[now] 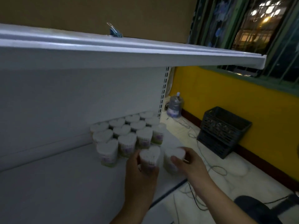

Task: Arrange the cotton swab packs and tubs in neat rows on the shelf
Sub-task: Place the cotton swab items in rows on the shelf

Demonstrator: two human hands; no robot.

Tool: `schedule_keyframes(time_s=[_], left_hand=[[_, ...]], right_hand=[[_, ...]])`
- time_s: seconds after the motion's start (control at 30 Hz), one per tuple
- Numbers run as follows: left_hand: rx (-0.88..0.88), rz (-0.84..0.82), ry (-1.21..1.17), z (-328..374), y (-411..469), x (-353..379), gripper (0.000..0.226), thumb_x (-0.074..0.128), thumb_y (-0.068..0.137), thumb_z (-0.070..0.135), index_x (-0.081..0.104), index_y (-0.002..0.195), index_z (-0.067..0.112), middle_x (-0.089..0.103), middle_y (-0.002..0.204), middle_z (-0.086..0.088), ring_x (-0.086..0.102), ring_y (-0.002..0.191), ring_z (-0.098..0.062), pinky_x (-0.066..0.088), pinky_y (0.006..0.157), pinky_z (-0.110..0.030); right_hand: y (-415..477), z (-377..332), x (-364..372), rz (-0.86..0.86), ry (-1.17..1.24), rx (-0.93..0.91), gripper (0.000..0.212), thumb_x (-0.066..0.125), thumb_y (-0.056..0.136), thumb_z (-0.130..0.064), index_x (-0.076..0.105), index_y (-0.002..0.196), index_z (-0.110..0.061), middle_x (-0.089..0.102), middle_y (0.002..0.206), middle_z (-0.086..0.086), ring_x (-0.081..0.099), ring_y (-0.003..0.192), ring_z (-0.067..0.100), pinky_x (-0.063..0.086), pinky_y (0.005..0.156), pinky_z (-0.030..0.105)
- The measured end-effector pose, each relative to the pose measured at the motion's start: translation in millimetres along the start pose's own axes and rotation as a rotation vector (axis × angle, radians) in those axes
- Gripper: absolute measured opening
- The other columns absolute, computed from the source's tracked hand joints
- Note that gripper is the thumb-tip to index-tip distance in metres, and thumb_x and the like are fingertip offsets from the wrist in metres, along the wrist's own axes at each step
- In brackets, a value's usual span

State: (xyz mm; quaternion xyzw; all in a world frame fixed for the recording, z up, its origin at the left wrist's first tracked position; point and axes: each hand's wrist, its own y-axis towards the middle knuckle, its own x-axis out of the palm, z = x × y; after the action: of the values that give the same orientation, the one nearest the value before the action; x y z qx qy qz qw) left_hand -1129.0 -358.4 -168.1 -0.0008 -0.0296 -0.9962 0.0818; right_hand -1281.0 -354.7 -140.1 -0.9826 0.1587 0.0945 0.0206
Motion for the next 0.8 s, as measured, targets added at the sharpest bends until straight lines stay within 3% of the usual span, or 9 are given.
schedule_keyframes(time_s=[0.07, 0.2, 0.3, 0.37, 0.43, 0.57, 0.67, 0.73, 0.8], left_hand=[[0.025, 0.027, 0.041, -4.6, 7.0, 10.2, 0.048, 0.073, 0.071, 0.038, 0.053, 0.114, 0.044, 0.059, 0.119, 0.013, 0.06, 0.103, -0.004, 0.053, 0.088, -0.04], [0.017, 0.1, 0.047, -10.2, 13.0, 18.8, 0.058, 0.078, 0.068, 0.037, 0.052, 0.119, 0.044, 0.06, 0.119, 0.015, 0.06, 0.105, -0.006, 0.052, 0.091, -0.041], [0.023, 0.143, 0.079, -10.7, 13.5, 26.5, 0.062, 0.074, 0.063, 0.051, 0.051, 0.121, 0.045, 0.06, 0.12, 0.016, 0.06, 0.106, -0.006, 0.052, 0.091, -0.043], [0.035, 0.197, 0.113, -10.7, 13.8, 31.8, 0.059, 0.074, 0.065, 0.05, 0.05, 0.119, 0.05, 0.06, 0.12, 0.017, 0.06, 0.107, -0.005, 0.051, 0.092, -0.042], [0.033, 0.221, 0.158, -7.6, 11.8, 36.1, 0.056, 0.072, 0.067, 0.052, 0.046, 0.116, 0.058, 0.059, 0.121, 0.021, 0.058, 0.11, -0.003, 0.05, 0.093, -0.04], [0.039, 0.27, 0.226, -2.1, 10.3, 42.4, 0.05, 0.073, 0.074, 0.049, 0.046, 0.113, 0.062, 0.058, 0.116, 0.03, 0.056, 0.108, 0.006, 0.048, 0.091, -0.027], [0.034, 0.289, 0.28, 2.3, 8.0, 46.7, 0.041, 0.07, 0.081, 0.041, 0.047, 0.108, 0.062, 0.054, 0.107, 0.04, 0.05, 0.099, 0.02, 0.041, 0.078, -0.008], [0.028, 0.297, 0.338, 1.8, 6.1, 47.6, 0.04, 0.069, 0.083, 0.038, 0.047, 0.108, 0.061, 0.054, 0.103, 0.041, 0.05, 0.093, 0.024, 0.04, 0.071, -0.001], [0.012, 0.304, 0.388, 1.9, 4.9, 48.7, 0.041, 0.069, 0.083, 0.035, 0.047, 0.108, 0.06, 0.054, 0.101, 0.041, 0.049, 0.088, 0.029, 0.039, 0.067, 0.003]], right_hand=[[14.5, 5.0, -3.7, -0.033, -0.024, -0.026, 0.022, 0.07, 0.082, -0.013, 0.061, 0.091, -0.032, 0.064, 0.09, -0.015, 0.061, 0.07, -0.013, 0.046, 0.057, 0.005], [38.2, 9.2, -0.5, -0.17, -0.082, -0.078, 0.039, 0.06, 0.089, -0.024, 0.049, 0.126, -0.033, 0.059, 0.105, -0.023, 0.055, 0.088, -0.017, 0.046, 0.068, 0.003], [56.3, 10.3, 0.0, -0.245, -0.096, -0.135, 0.037, 0.057, 0.09, -0.024, 0.042, 0.118, -0.043, 0.057, 0.113, -0.02, 0.057, 0.096, -0.013, 0.048, 0.085, 0.014], [62.5, 7.4, 0.1, -0.295, -0.1, -0.195, 0.037, 0.058, 0.088, -0.043, 0.042, 0.121, -0.045, 0.057, 0.12, -0.018, 0.057, 0.105, -0.009, 0.047, 0.088, 0.013], [67.3, 10.4, -0.1, -0.33, -0.113, -0.256, 0.061, 0.056, 0.079, -0.065, 0.042, 0.132, -0.038, 0.056, 0.129, -0.018, 0.053, 0.119, -0.002, 0.046, 0.093, 0.015], [82.8, 31.1, 0.8, -0.428, -0.124, -0.303, 0.088, 0.064, 0.071, -0.07, 0.03, 0.145, -0.035, 0.045, 0.142, -0.018, 0.043, 0.132, 0.005, 0.042, 0.105, 0.042], [88.6, 38.8, 0.4, -0.446, -0.17, -0.313, 0.094, 0.07, 0.078, -0.043, 0.013, 0.151, -0.029, 0.037, 0.147, -0.017, 0.037, 0.135, 0.008, 0.036, 0.109, 0.033], [88.7, 41.7, -0.8, -0.473, -0.202, -0.302, 0.091, 0.064, 0.085, -0.02, 0.002, 0.151, -0.025, 0.039, 0.142, -0.013, 0.039, 0.133, 0.012, 0.034, 0.1, 0.02], [86.7, 41.8, -2.9, -0.492, -0.232, -0.296, 0.09, 0.059, 0.087, -0.014, -0.004, 0.151, -0.022, 0.043, 0.139, -0.008, 0.043, 0.127, 0.012, 0.032, 0.09, 0.015]])
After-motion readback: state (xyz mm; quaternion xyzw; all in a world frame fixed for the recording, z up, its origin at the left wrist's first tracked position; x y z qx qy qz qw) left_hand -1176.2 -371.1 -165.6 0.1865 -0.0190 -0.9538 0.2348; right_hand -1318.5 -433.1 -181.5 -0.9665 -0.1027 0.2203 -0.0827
